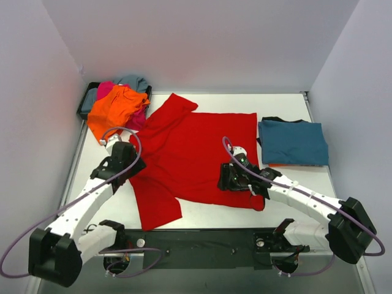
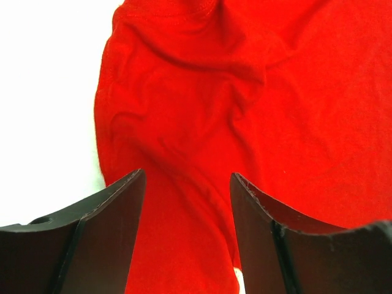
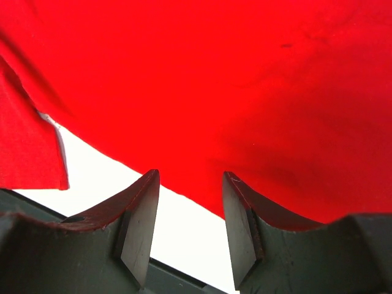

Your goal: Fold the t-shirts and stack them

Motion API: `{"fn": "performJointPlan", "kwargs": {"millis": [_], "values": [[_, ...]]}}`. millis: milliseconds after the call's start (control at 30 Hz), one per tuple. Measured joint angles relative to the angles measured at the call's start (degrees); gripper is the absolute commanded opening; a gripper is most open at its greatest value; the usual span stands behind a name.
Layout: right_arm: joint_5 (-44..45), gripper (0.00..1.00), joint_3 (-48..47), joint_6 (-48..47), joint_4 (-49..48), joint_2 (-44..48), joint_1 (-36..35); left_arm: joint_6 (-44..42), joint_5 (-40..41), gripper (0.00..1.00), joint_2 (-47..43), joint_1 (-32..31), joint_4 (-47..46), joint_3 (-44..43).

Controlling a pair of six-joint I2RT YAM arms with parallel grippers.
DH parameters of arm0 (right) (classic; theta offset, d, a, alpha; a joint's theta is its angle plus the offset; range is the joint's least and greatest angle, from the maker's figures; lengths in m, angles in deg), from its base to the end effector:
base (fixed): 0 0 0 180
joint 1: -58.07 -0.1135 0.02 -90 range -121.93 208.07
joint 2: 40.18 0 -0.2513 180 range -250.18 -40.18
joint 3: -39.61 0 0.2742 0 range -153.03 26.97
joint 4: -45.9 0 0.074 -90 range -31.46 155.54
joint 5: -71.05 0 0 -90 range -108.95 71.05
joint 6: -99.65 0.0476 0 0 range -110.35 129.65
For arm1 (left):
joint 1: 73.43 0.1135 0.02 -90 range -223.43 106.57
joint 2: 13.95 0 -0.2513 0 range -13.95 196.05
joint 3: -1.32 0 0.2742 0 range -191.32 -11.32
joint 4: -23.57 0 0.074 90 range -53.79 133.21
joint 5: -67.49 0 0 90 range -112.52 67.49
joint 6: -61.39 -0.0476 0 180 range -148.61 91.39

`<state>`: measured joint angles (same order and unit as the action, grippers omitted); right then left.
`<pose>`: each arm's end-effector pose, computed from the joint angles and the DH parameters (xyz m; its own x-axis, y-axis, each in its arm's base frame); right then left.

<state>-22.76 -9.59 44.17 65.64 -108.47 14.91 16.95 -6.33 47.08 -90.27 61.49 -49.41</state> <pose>0.2027 0.1944 0.1811 -0.7850 0.0390 -0.6182 -0.3343 0.8136 0.4758 0.2410 -0.0591 0.1951 -0.5715 -0.5434 -0.6149 -0.4392 0.8355 -0.3302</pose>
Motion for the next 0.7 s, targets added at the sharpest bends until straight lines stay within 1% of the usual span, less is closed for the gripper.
{"fn": "performJointPlan", "kwargs": {"millis": [33, 133, 167, 200, 300, 433, 533, 600, 633, 700], "values": [[0.0, 0.41, 0.3, 0.0, 0.0, 0.8, 0.1, 0.3, -0.2, 0.65, -2.0, 0.0, 1.9, -0.3], [0.0, 0.41, 1.0, 0.1, 0.0, 2.6, 0.4, 1.9, -1.4, 0.59, -6.6, -0.2, 7.1, -0.6], [0.0, 0.41, 1.2, 0.1, 0.0, 2.9, 0.5, 2.5, -1.9, 0.59, -7.8, -0.5, 9.2, -0.6], [0.0, 0.41, 1.4, 0.2, 0.0, 3.2, 0.5, 3.7, -2.5, 0.57, -8.8, -1.1, 11.3, -0.5], [0.0, 0.41, 2.2, 0.6, 0.0, 4.0, 0.5, 7.0, -4.3, 0.54, -11.9, -4.6, 16.2, 0.8], [0.0, 0.41, 3.3, 1.3, 0.0, 4.8, 0.9, 12.5, -6.1, 0.54, -14.1, -11.7, 22.4, 2.3], [0.0, 0.41, 3.5, 1.5, 0.0, 5.2, 0.9, 17.9, -5.0, 0.53, -14.2, -20.0, 26.8, 2.3], [0.0, 0.41, 3.6, 1.5, 0.0, 5.2, 1.2, 21.5, -4.3, 0.51, -14.1, -24.6, 29.3, 2.4], [0.0, 0.41, 3.6, 1.6, 0.0, 5.2, 1.2, 23.1, -4.1, 0.47, -13.9, -26.4, 30.2, 2.6], [0.0, 0.41, 3.7, 1.7, -0.1, 5.2, 1.2, 26.4, -3.7, 0.47, -13.0, -30.1, 32.0, 3.1]]}}
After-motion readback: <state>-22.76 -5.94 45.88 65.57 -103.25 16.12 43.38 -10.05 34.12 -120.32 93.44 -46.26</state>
